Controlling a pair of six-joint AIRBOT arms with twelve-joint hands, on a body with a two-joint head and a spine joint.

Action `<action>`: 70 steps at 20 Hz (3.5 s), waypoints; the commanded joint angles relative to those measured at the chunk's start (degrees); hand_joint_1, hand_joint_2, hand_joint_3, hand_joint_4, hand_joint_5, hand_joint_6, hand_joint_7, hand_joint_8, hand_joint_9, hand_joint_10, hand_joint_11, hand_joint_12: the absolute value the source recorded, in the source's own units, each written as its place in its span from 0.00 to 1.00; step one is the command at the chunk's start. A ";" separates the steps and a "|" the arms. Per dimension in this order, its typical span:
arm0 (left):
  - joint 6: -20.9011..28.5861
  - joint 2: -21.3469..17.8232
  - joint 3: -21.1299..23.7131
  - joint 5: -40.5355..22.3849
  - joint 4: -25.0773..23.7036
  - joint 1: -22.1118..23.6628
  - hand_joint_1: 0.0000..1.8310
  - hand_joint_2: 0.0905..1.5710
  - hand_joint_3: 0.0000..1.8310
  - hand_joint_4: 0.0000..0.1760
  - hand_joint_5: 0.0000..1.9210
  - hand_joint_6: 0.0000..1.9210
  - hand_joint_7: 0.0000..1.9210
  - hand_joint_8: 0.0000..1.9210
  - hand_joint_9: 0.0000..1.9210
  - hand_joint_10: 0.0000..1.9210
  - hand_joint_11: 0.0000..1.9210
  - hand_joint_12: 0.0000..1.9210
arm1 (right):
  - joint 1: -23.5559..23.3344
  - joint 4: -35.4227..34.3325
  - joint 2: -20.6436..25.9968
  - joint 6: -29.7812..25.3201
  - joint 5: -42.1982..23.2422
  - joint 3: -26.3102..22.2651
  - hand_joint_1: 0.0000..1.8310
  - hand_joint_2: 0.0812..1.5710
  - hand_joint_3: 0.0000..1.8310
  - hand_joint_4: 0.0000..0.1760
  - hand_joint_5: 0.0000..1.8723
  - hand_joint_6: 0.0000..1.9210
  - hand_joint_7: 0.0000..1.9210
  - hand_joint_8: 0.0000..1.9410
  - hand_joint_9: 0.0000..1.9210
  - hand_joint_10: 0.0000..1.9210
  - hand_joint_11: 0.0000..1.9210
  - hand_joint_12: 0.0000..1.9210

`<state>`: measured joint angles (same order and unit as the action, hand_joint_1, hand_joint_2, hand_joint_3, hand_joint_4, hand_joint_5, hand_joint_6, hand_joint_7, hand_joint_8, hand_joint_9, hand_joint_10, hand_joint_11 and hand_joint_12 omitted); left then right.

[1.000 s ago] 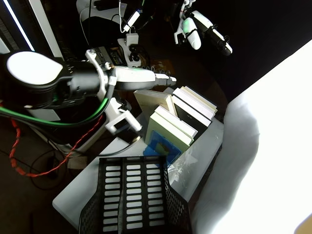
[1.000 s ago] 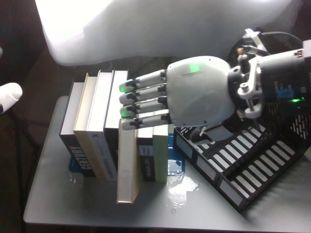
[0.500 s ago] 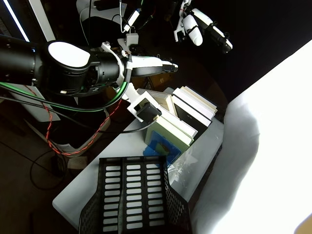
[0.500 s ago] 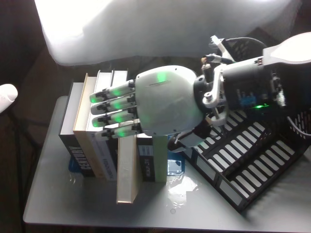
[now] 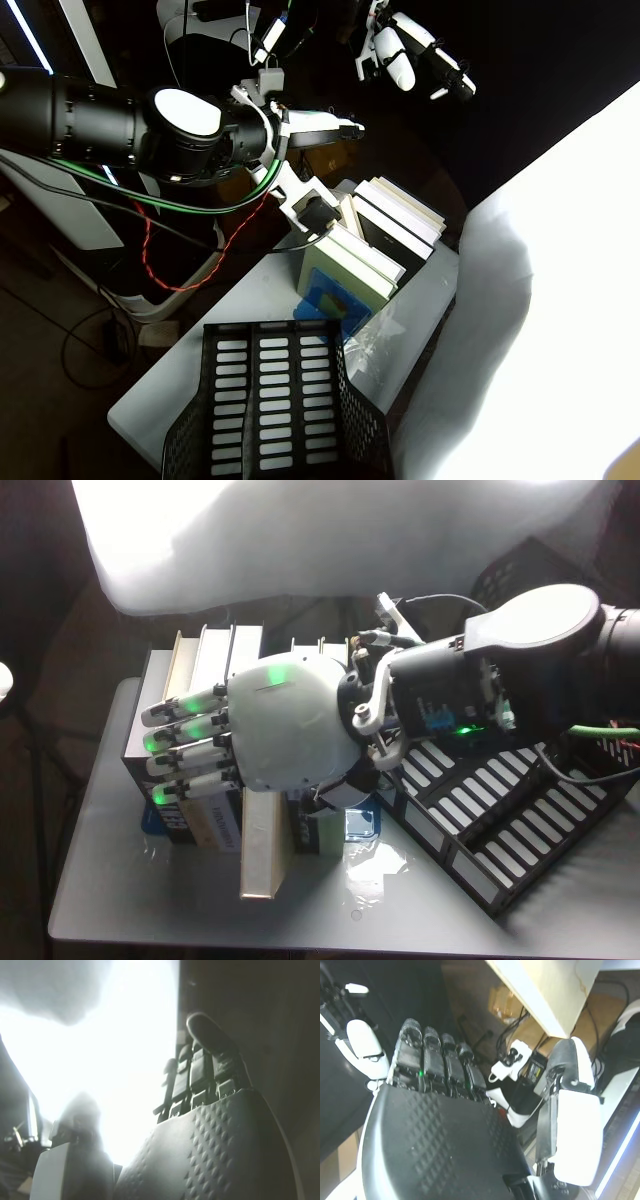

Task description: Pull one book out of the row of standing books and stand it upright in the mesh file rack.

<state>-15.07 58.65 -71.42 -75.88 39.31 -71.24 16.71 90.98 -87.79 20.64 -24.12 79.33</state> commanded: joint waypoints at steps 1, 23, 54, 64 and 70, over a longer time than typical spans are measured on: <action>0.36 -0.78 -0.41 -7.25 0.68 0.02 0.17 0.87 0.00 0.07 0.00 0.00 0.00 0.00 0.00 0.00 0.00 1.00 | 0.39 -1.96 -0.43 0.25 -1.26 0.32 0.47 0.62 0.00 0.00 0.00 0.00 0.00 0.00 0.00 0.00 0.00 0.00; 0.36 -0.06 -1.43 -7.89 0.88 0.05 0.16 0.86 0.00 0.00 0.01 0.00 0.00 0.00 0.00 0.00 0.00 0.00 | 3.22 5.62 -8.54 0.25 -0.66 7.26 0.37 0.56 0.00 0.00 0.00 0.00 0.00 0.00 0.00 0.00 0.01 0.01; 0.36 -0.26 -1.29 -9.28 1.08 -0.29 0.15 0.86 0.00 0.01 0.02 0.00 0.00 0.00 0.00 0.00 0.00 0.00 | 7.38 18.66 -15.06 0.25 3.02 18.19 0.62 0.72 0.00 0.00 0.48 0.60 0.52 1.00 0.57 1.00 0.64 1.00; 0.36 -0.64 -0.57 -10.02 1.28 -0.84 0.16 0.86 0.00 0.00 0.02 0.00 0.00 0.00 0.00 0.00 0.00 0.00 | 5.37 19.35 -11.73 0.25 0.17 14.42 0.67 0.73 0.00 0.00 0.45 0.59 0.46 0.67 0.50 0.91 0.51 1.00; 0.36 -0.81 -0.37 -10.06 0.89 -0.79 0.13 0.86 0.00 0.00 0.01 0.00 0.00 0.00 0.00 0.00 0.00 0.00 | 3.30 11.20 -5.54 0.25 -2.12 8.41 0.66 0.75 0.00 0.00 0.45 0.51 0.46 0.81 0.51 0.93 0.52 1.00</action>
<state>-15.03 58.54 -71.59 -78.52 39.53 -72.18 20.73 104.25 -93.69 21.10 -26.94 87.44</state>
